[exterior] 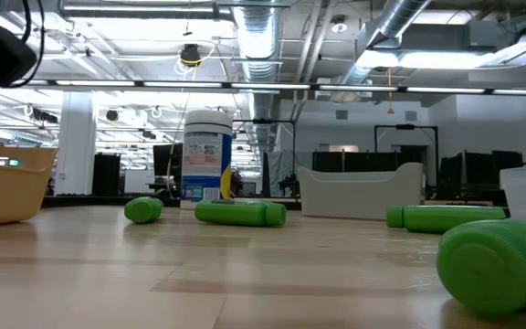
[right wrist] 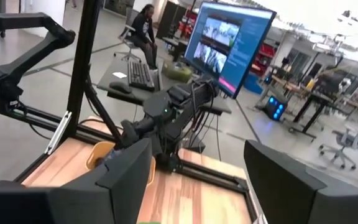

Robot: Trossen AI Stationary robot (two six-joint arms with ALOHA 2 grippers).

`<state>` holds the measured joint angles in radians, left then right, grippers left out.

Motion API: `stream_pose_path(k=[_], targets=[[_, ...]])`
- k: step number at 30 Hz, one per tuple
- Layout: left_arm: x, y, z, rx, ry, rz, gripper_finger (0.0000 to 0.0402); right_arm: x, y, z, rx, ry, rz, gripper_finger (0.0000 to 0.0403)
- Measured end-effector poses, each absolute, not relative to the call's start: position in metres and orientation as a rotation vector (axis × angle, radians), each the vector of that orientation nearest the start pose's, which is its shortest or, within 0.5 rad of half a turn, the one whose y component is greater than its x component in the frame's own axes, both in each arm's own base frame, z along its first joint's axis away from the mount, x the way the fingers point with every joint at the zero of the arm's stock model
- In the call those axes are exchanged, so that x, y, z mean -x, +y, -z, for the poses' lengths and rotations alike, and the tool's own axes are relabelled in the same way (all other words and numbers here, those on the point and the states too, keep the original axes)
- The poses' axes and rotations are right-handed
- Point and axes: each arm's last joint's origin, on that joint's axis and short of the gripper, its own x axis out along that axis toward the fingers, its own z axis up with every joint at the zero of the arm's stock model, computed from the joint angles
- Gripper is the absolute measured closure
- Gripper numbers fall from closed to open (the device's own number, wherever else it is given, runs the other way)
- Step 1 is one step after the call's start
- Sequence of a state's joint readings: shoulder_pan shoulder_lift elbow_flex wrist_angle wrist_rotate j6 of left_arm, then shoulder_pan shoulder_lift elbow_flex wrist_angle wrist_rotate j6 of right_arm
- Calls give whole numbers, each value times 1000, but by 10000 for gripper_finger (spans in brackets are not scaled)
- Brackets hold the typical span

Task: Pick & Place Travel size toiletries
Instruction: Put the blue shave cream into the light orange bin, then put the green shampoo into the gray bin

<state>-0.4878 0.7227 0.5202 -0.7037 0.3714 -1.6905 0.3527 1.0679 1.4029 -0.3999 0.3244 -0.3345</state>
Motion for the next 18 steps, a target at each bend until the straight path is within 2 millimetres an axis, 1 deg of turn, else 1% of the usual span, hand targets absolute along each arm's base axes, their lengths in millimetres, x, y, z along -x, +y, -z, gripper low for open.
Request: stream_pose_path(k=[5,8,10,13,16,18], targets=[[-110,-71,-208,1413,1366,-230,395,-191,57,-461,310,104,-29,154],[-110,-71,-208,1416,1355,-241,391,-191,55,-455,234,166,-18,154],[-110,-71,-207,1416,1352,-243,382,-190,52,-450,165,222,0,153],[-110,-71,-208,1414,1350,-243,354,-188,48,-439,84,337,33,153],[-110,-71,-207,1374,1343,-215,315,-186,45,-428,22,449,66,153],[-110,-71,-207,1353,1341,-198,287,-189,46,-420,-7,521,86,153]])
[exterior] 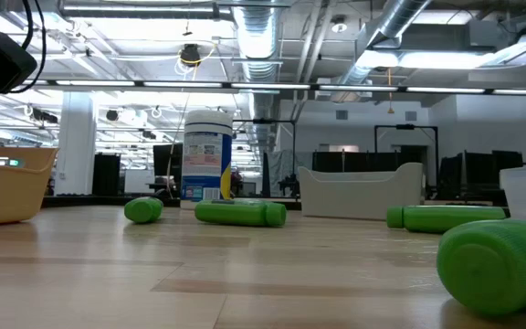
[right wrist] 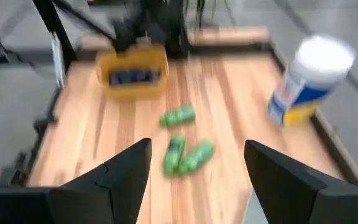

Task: Pick & Place Travel size toiletries
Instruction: Put the green shampoo into the gray bin

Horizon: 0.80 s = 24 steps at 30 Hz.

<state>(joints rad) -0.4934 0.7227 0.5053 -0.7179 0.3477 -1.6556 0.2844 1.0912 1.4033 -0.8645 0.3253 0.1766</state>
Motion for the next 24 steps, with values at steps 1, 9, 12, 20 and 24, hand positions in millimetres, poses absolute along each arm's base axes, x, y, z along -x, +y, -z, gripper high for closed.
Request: stream_pose_path(k=[1,9,12,20,24], targets=[[-110,-71,-207,1346,1341,-191,273,-190,46,-416,-13,561,94,153],[-115,-73,-213,1365,1287,-102,175,-228,57,-364,-26,931,203,152],[-121,-77,-219,1395,1223,-11,153,-246,63,-338,-12,1091,259,152],[-137,-82,-241,1460,945,179,138,-290,82,-269,47,1385,302,152],[-144,-82,-256,1437,703,247,140,-309,88,-240,37,1463,238,152]])
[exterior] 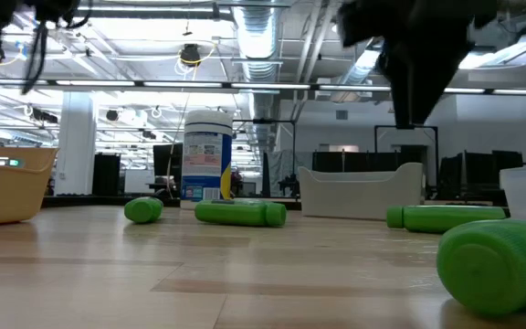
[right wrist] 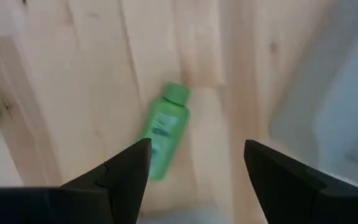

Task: Pick & Place Travel size toiletries
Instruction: Put the green shampoo into the gray bin

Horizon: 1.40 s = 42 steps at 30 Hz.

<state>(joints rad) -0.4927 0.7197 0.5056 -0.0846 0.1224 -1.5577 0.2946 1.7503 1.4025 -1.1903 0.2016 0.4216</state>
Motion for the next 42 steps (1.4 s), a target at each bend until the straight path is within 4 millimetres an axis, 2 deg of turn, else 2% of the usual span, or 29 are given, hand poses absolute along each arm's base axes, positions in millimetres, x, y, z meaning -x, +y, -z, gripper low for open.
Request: stream_pose_path(k=[5,10,17,30,36,42], targets=[[-150,-79,-272,1326,411,287,147,-328,85,-211,-31,1500,158,152],[-152,-77,-283,1216,228,297,149,-330,71,-189,-98,1485,164,152],[-152,-76,-285,1157,185,297,150,-330,53,-170,-160,1463,195,152],[-152,-76,-286,1156,178,296,150,-319,49,-141,-193,1443,177,157],[-152,-76,-286,1157,172,285,150,-315,44,-134,-222,1433,194,196],[-152,-75,-285,1157,166,275,150,-314,40,-133,-240,1439,202,282]])
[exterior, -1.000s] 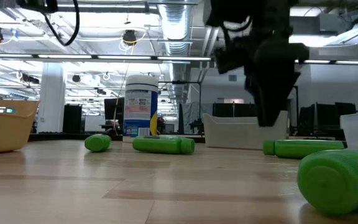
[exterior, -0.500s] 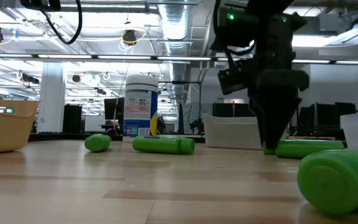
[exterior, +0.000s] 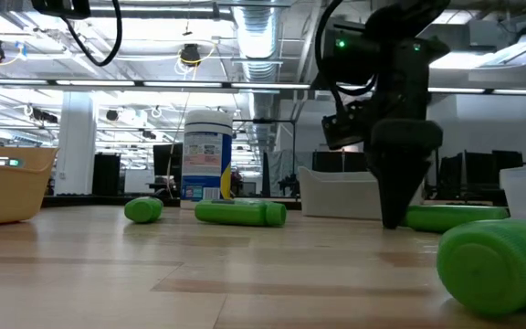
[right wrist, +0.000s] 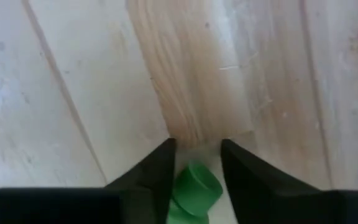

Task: Pick & Place Travel size toiletries
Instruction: Put the green shampoo into the gray bin

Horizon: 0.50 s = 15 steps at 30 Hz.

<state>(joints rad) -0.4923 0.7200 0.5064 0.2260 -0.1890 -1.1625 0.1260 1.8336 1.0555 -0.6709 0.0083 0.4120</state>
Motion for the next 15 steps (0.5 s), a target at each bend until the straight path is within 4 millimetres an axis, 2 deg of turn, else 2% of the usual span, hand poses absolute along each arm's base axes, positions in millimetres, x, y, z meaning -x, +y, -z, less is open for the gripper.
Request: stream_pose_path(k=[8,15], targets=[[-152,-75,-285,1149,157,264,150,-314,40,-134,-257,1438,197,388],[-153,-75,-285,1127,146,250,150,-318,39,-144,-261,1449,201,398]])
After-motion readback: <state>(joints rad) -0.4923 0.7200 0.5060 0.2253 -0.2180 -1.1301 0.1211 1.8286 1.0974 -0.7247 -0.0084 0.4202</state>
